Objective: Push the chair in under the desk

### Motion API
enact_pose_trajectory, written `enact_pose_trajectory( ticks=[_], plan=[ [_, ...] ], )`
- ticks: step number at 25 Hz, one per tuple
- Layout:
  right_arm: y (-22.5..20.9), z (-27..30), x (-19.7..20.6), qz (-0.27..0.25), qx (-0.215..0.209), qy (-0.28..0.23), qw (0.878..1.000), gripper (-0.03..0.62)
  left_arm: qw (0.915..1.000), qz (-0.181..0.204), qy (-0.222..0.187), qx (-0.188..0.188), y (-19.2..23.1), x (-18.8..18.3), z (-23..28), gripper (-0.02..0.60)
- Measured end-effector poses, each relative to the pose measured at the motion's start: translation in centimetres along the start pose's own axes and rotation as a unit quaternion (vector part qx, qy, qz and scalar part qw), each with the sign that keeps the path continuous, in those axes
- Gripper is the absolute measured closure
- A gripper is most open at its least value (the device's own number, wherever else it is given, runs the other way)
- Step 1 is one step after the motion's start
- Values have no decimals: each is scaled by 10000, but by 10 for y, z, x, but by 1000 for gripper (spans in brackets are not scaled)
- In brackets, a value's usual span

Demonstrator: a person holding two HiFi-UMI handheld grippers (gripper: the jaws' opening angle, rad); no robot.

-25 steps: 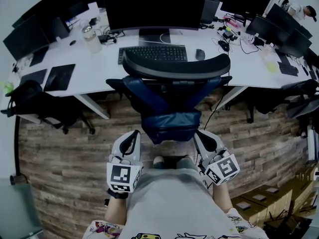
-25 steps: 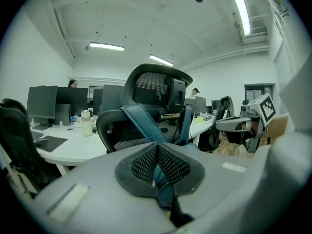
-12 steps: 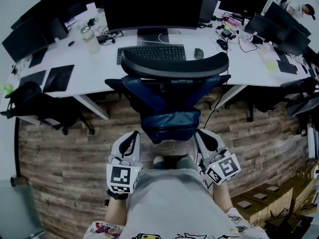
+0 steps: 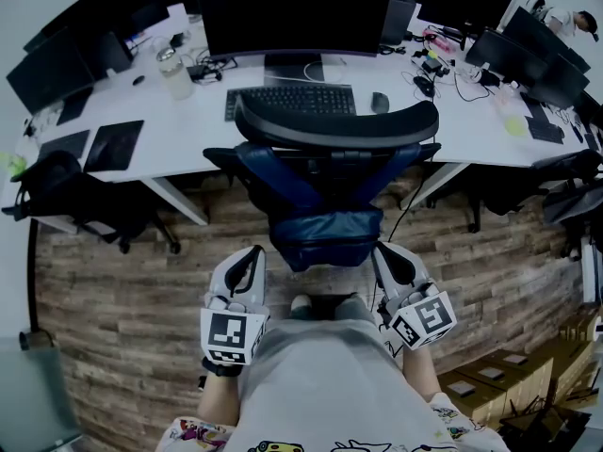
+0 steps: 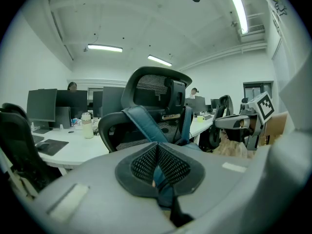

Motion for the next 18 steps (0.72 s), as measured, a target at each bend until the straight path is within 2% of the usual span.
enact_pose_trajectory(
  ticks=[18],
  plan=[
    [9, 14, -1, 59, -85, -3, 9999, 593, 10000, -12, -23, -77, 7, 1, -3, 571]
  ],
)
Point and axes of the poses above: the fingertips, and each gripper's own axes: z forward along the fingers, y to its left, x out of its underside, the point moved 1 cm from there along -z, backward along the fingers, and after that the axes turned 10 degrees about -y, right-handed, at the moved point
